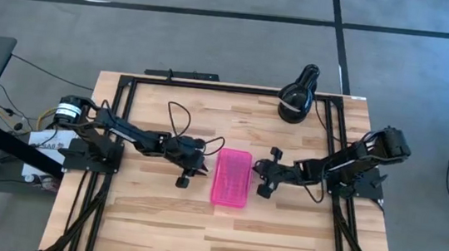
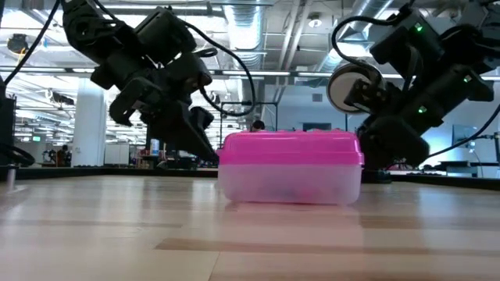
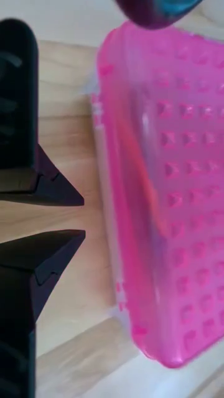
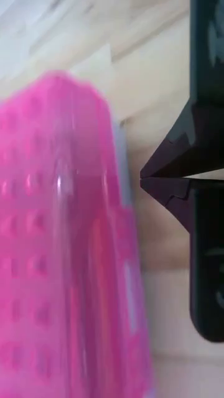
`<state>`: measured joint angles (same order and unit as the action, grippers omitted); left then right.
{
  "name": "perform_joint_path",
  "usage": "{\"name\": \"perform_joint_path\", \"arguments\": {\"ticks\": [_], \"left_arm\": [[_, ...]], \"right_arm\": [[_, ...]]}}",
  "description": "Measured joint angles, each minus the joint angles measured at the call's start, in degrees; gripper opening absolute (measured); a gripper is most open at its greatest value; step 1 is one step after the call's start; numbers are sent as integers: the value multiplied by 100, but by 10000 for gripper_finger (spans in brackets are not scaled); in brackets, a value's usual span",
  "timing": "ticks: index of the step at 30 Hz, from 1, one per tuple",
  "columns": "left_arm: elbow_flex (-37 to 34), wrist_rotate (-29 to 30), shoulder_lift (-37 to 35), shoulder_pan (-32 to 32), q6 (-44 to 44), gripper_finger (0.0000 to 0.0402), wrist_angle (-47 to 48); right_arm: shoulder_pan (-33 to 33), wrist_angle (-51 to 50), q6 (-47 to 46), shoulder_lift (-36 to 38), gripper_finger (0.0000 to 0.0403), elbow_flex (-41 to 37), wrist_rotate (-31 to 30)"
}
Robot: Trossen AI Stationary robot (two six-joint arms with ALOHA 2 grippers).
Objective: Pick & place school supplies into a supply box
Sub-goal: Close the pink supply box
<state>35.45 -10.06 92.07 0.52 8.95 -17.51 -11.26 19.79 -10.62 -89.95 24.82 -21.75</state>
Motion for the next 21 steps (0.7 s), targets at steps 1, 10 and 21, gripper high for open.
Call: {"name": "perform_joint_path", "arguments": {"ticks": [1, 10, 21], "left_arm": [[-25, 68, 0, -29, -31, 66, 10], [-128, 237, 0, -256, -193, 66, -178], [-128, -61, -2, -514, -46, 66, -715]], "right_arm": [[1, -12, -27, 0, 0, 0, -100], [14, 91, 35, 13, 0, 0, -368], [14, 422, 302, 17, 0, -2, -349]]}}
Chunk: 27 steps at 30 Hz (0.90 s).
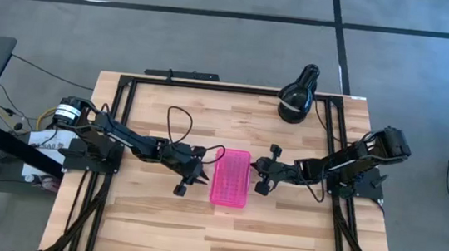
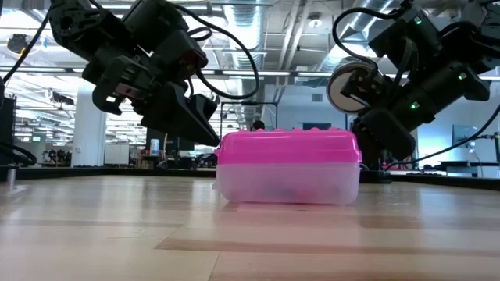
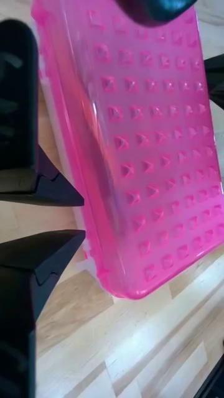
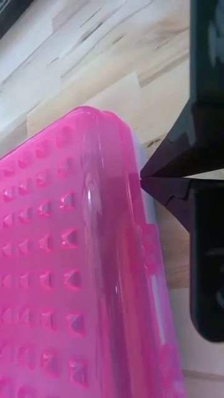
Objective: Pick & place school supplies into a supply box
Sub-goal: Close the pink supply box
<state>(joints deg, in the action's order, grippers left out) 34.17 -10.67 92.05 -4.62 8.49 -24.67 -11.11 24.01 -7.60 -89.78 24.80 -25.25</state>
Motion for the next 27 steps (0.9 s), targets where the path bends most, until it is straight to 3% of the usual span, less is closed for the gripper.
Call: {"name": "perform_joint_path", "arguments": {"ticks": [11, 23, 27], "left_arm": [[0, 68, 1, 0, -31, 66, -4], [0, 261, 0, 0, -106, 66, 144], [0, 257, 0, 0, -155, 66, 142]], "right_arm": [[2, -75, -92, 3, 0, 2, -897], [-670, -26, 512, 31, 0, 511, -1079], [-802, 48, 612, 31, 0, 560, -831]]}}
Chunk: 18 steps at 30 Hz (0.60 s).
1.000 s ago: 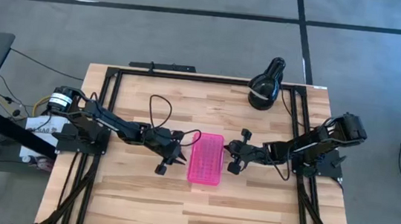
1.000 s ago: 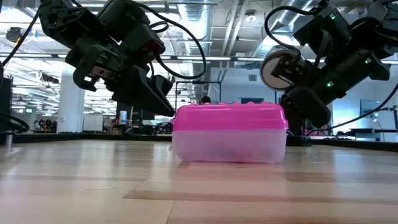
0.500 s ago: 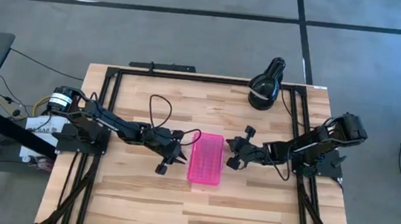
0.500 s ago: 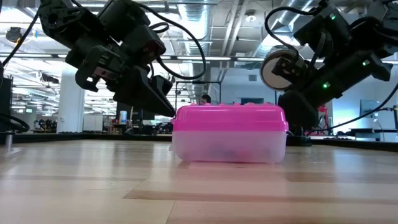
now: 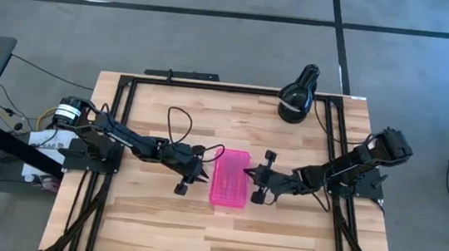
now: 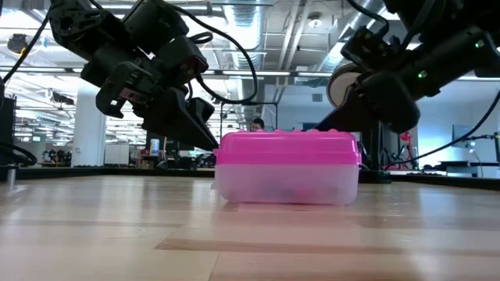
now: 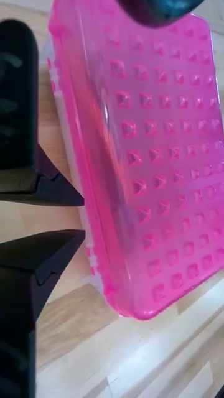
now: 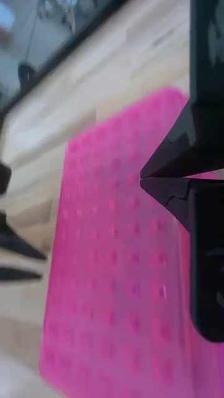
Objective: Pick & place school supplies into a supply box
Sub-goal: Close the pink supply box
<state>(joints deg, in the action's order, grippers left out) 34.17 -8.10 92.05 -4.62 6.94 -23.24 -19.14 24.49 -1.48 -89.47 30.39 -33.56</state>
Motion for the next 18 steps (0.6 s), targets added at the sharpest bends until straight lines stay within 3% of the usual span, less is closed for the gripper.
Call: {"name": "perform_joint_path", "arguments": {"ticks": [4, 18], "left_arm": [[0, -102, 0, -1, -14, 66, -5], [0, -168, -2, -122, -2, 66, -26]], "right_arm": [[73, -18, -37, -41, 0, 0, 370], [380, -79, -240, -162, 0, 13, 679]]}}
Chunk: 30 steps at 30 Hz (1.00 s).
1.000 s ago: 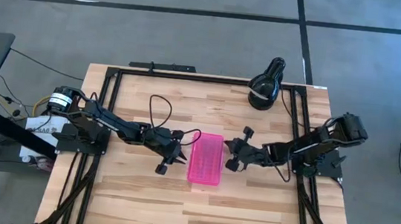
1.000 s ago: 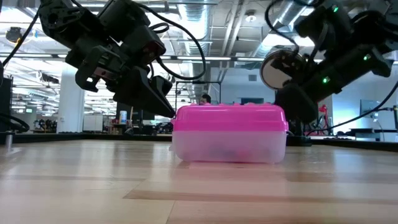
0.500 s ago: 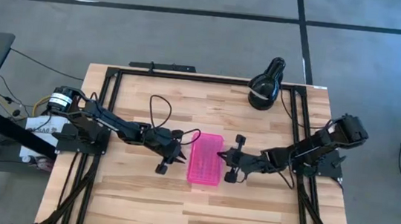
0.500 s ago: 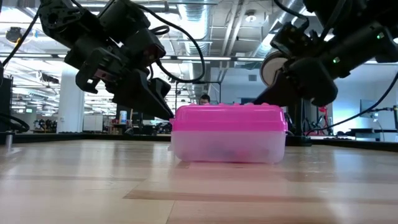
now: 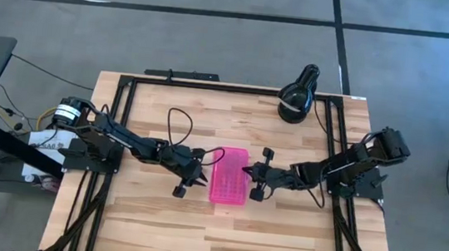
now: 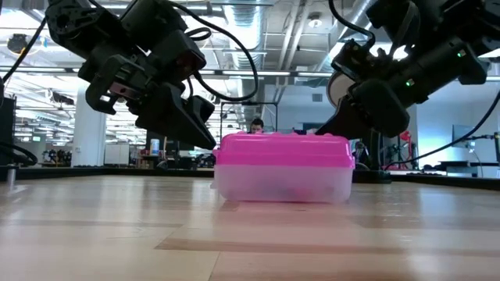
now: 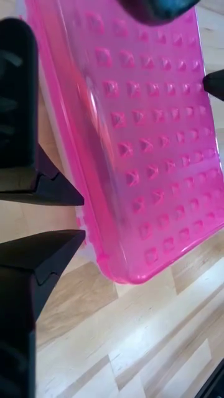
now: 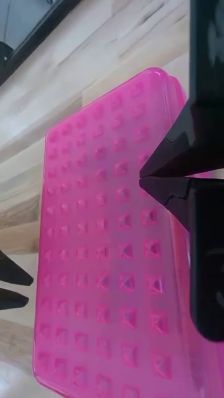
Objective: Pick & place school supplies into a supply box
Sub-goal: Close the pink supply box, then return to Home Position
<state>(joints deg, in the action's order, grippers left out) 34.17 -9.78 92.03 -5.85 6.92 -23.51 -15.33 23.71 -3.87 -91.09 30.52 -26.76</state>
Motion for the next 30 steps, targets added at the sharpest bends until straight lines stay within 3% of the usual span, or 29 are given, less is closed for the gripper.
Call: {"name": "perform_joint_path", "arguments": {"ticks": [13, 20, 25, 28, 30], "left_arm": [[0, 398, 0, 0, 160, 66, -4], [0, 1145, -104, 0, 173, 66, -294], [6, 1527, -611, 0, 921, 66, -355], [11, 2253, -1131, -9, 1453, 66, -494], [8, 3323, -1554, 4, 1500, 66, -496]], "right_arm": [[-49, -8, 137, 46, 0, -12, 34], [-271, 124, 772, 132, 0, -36, -118], [-526, 210, 1637, 728, 0, 55, -146], [-693, 228, 2379, 1276, 0, 81, -159], [-796, 208, 2887, 1657, 0, 81, -215]]}}
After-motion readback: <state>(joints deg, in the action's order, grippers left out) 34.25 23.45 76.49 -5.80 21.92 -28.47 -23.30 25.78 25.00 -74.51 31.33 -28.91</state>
